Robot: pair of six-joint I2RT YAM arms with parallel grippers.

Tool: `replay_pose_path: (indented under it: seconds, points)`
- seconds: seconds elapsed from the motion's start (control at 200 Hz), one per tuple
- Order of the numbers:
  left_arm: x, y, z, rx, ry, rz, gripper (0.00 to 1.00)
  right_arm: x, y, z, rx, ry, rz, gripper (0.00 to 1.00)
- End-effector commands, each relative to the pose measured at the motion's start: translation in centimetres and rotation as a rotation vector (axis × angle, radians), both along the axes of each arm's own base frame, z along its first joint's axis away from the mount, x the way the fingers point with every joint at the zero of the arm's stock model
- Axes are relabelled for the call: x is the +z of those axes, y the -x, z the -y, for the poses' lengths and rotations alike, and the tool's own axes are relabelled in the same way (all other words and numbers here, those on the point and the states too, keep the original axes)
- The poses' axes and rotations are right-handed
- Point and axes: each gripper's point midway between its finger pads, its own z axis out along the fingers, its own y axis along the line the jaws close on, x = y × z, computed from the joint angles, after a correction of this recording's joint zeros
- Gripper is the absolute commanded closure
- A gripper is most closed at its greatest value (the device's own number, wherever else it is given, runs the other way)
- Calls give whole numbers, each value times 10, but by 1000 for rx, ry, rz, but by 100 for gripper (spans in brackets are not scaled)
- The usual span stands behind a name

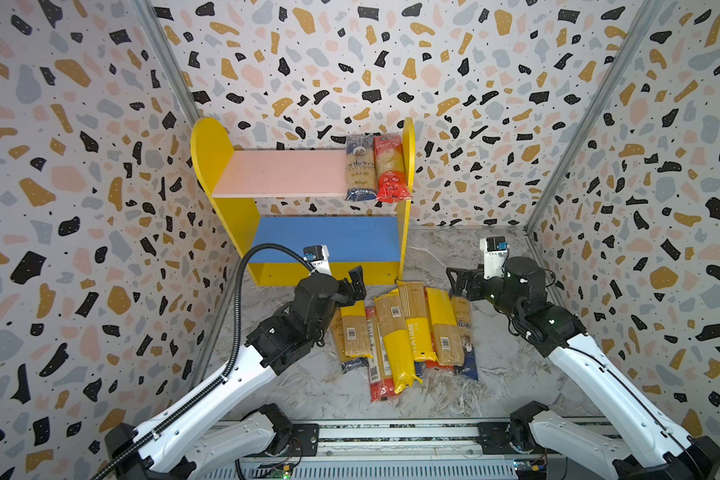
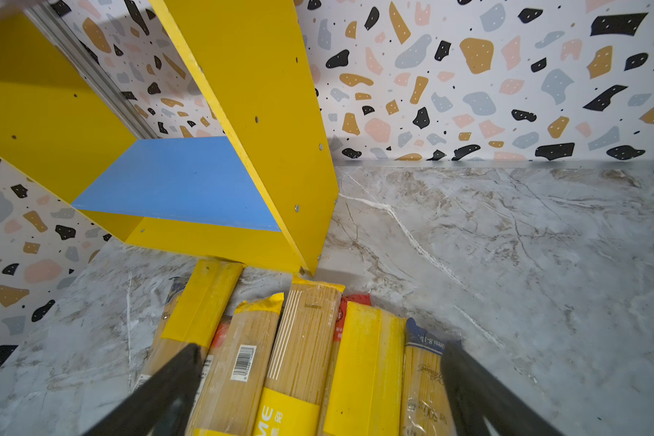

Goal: Place and organize the pasta boxes and bags onto the shelf
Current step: 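Withdraw the left gripper down to the yellow-banded spaghetti package, then close the left gripper on the yellow-banded spaghetti package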

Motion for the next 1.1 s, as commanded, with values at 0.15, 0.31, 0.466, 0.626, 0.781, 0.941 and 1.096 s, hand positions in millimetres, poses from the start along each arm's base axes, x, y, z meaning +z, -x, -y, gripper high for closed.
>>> replay_pose_path:
  seconds: [0.15, 0.31, 0.466, 0.626, 0.781, 0.941, 1.096]
  points:
    - [-111, 8, 3, 112, -68, -161, 0, -19, 20, 1, -10, -14, -29, 1]
    - [-159, 11, 19, 85, -78, -245, 0, -28, 26, 3, -7, -14, -36, 1]
    - [-187, 14, 29, 67, -79, -307, 0, -33, 25, 1, 2, -17, -36, 1]
    - [-210, 16, 33, 54, -133, -351, 0, -41, 24, -1, 11, -11, -46, 1]
    - [-230, 17, 40, 32, -180, -399, 1, -50, 24, -2, 11, -3, -61, 1]
    - [-247, 15, 34, 42, -308, -428, 0, -51, 24, -1, 10, 4, -60, 1]
    - [-260, 17, 19, 81, -411, -462, 1, -51, 25, 2, 4, 9, -53, 1]
